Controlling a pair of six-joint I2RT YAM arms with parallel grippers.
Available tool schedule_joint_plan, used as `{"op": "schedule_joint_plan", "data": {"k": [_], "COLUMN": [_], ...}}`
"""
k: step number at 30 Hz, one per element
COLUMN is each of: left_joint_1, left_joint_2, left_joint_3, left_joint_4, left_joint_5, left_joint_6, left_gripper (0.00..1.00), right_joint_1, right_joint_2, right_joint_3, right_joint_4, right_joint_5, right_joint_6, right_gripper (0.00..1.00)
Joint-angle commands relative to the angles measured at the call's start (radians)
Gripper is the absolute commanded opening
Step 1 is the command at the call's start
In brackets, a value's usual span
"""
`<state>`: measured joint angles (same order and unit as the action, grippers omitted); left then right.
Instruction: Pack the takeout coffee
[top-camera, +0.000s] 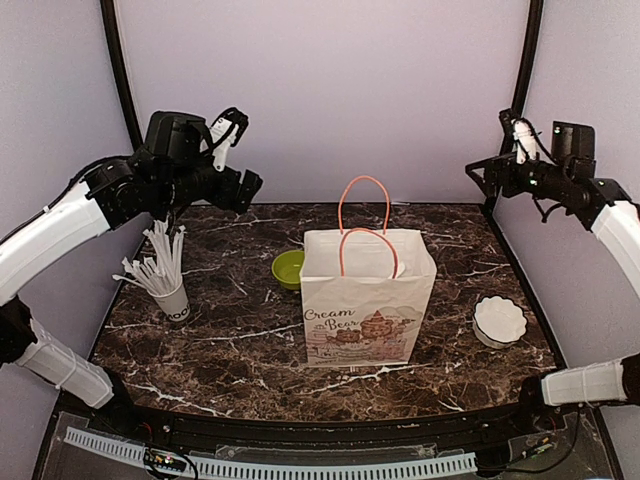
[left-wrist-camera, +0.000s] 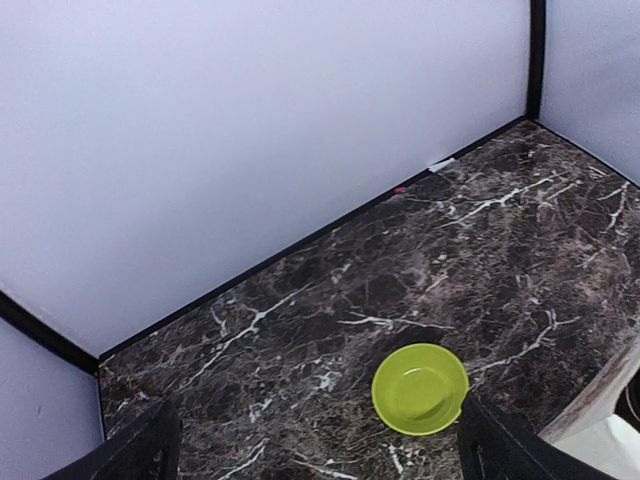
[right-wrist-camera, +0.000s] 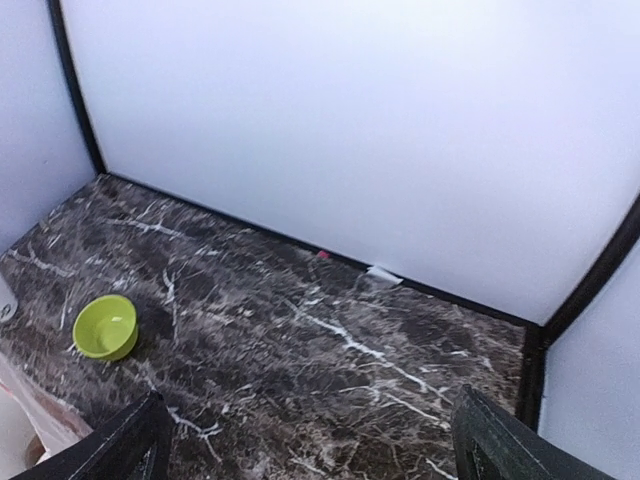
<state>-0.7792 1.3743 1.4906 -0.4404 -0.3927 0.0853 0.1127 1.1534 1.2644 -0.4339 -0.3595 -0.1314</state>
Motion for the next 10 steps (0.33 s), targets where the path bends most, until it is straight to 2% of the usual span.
{"op": "schedule_joint_plan", "data": {"k": [1,5,10], "left_joint_1": [0.058,0.082,0.083], "left_joint_2": [-0.043,-0.050,-0.082], "left_joint_3": [-0.038,-0.066,-0.107], "left_joint_4": [0.043,0.038,0.057], "left_joint_5": [-0.114,-0.122,-0.075], "left_joint_6": [-0.022,-0.050,-0.062], "left_gripper": [0.99,0.99,0.99], "right_joint_1": [-0.004,-0.005,-0.006], "right_joint_2": [-0.071,-0.091,-0.120], "right_joint_3": [0.041,0.046,0.001], "right_joint_4": [0.055,0.072,0.084], "right_joint_5": [0.273,0.405,0.324], "right_joint_6": [0.142,0.187,0.166], "right_gripper": [0.98,0.98,0.98]}}
